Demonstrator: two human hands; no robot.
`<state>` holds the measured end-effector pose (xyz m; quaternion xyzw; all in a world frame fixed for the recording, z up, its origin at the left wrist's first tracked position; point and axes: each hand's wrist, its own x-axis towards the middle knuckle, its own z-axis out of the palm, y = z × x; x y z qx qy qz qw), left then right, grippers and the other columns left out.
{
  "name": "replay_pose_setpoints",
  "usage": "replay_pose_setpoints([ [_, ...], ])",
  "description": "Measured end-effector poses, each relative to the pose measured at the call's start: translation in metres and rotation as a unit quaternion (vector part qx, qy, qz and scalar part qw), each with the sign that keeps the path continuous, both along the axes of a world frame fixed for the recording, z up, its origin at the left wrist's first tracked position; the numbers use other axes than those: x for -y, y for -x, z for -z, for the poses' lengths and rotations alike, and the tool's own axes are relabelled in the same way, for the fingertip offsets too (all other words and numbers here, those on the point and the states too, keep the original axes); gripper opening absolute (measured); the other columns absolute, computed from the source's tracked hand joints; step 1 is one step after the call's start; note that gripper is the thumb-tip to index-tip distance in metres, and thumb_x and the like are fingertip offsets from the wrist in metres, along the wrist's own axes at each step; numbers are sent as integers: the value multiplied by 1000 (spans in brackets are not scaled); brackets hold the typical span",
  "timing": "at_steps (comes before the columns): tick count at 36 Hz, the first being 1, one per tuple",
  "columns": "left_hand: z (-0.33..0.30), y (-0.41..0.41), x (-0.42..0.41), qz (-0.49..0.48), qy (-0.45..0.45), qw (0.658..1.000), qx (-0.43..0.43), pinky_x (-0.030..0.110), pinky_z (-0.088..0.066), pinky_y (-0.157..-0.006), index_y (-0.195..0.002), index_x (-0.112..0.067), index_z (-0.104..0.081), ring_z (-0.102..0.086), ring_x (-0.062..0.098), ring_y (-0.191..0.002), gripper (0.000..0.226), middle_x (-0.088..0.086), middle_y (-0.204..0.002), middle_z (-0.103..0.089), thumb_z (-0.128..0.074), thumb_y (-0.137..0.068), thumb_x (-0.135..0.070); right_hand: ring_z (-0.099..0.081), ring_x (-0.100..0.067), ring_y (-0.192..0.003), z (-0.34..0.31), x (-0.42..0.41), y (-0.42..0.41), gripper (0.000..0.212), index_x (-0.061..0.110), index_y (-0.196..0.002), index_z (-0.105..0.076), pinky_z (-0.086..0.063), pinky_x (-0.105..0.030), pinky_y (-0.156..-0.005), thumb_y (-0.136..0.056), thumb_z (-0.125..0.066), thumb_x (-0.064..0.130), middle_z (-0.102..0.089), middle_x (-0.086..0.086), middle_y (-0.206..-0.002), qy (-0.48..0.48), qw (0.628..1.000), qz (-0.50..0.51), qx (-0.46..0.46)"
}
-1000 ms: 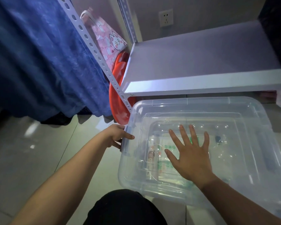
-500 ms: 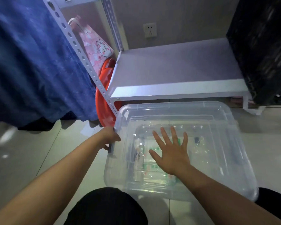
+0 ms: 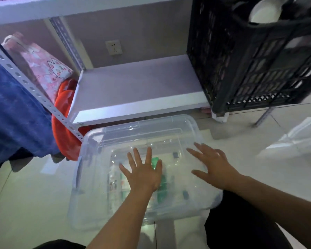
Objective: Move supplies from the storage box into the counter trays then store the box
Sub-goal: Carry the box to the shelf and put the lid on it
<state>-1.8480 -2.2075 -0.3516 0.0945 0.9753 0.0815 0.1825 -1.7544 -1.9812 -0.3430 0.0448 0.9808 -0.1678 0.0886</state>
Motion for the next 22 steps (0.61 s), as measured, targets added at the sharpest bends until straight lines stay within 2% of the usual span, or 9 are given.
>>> replay_pose_setpoints([
  [2,15,-11,0,1,-7,998,-62,64,10,-114,-152,-47,8,18,28,-150,65,5,-163,18,-4,-92,-67,-20,-25,-148,-2,-18,9,89,41,-152,-13,-25,-49,-116,-83,-68,50,-14,1,-163,101,984,142,21],
  [3,19,-14,0,1,-11,996,-86,64,9,-114,-152,-47,5,15,29,-151,65,6,-164,14,-5,-92,-66,-26,-27,-145,-3,-25,15,96,36,-153,-17,-30,-48,-114,-77,-75,46,-20,-2,-162,175,961,214,29],
  [6,27,-14,0,-3,-15,992,-129,65,5,-115,-153,-45,-5,4,30,-152,64,7,-165,0,-11,-93,-66,-41,-31,-134,-3,-38,33,107,25,-153,-21,-40,-43,-96,-69,-86,37,-37,-5,-153,377,838,380,107],
  [8,31,-14,0,-5,-13,989,-144,65,3,-115,-154,-45,-9,1,31,-152,64,7,-165,-3,-12,-93,-66,-48,-34,-126,-4,-40,41,99,20,-148,-31,-44,-47,-93,-68,-87,36,-44,-7,-145,415,787,409,204],
  [11,34,-14,0,-6,-10,988,-155,65,4,-115,-153,-45,-9,0,31,-152,66,6,-165,-3,-11,-92,-68,-61,-31,-101,-1,-42,49,68,11,-122,-57,-55,-44,-82,-66,-87,36,-56,-12,-128,415,777,389,268],
  [13,35,-13,-1,-9,-7,987,-163,65,4,-115,-154,-44,-10,0,31,-152,66,6,-165,-4,-11,-92,-69,-63,-29,-96,-3,-44,53,68,10,-118,-60,-57,-41,-79,-62,-90,35,-59,-11,-123,408,776,393,277],
  [15,36,-14,-2,-10,-3,986,-165,65,2,-116,-154,-44,-11,-1,31,-152,67,7,-165,-4,-10,-92,-69,-64,-29,-96,-4,-45,56,72,9,-113,-62,-56,-42,-85,-55,-93,36,-63,-12,-117,379,790,394,279],
  [19,37,-14,-4,-13,-4,986,-164,66,1,-115,-154,-44,-9,1,31,-152,67,7,-166,-2,-8,-91,-69,-67,-38,-96,-7,-41,59,65,0,-104,-63,-57,-49,-85,-52,-95,22,-68,-21,-107,357,810,420,202],
  [22,36,-14,-5,-15,-1,986,-164,66,2,-115,-154,-44,-8,2,31,-152,69,6,-166,0,-5,-90,-70,-67,-40,-89,-9,-36,59,51,3,-93,-62,-58,-52,-80,-55,-93,14,-67,-20,-97,352,819,422,163],
])
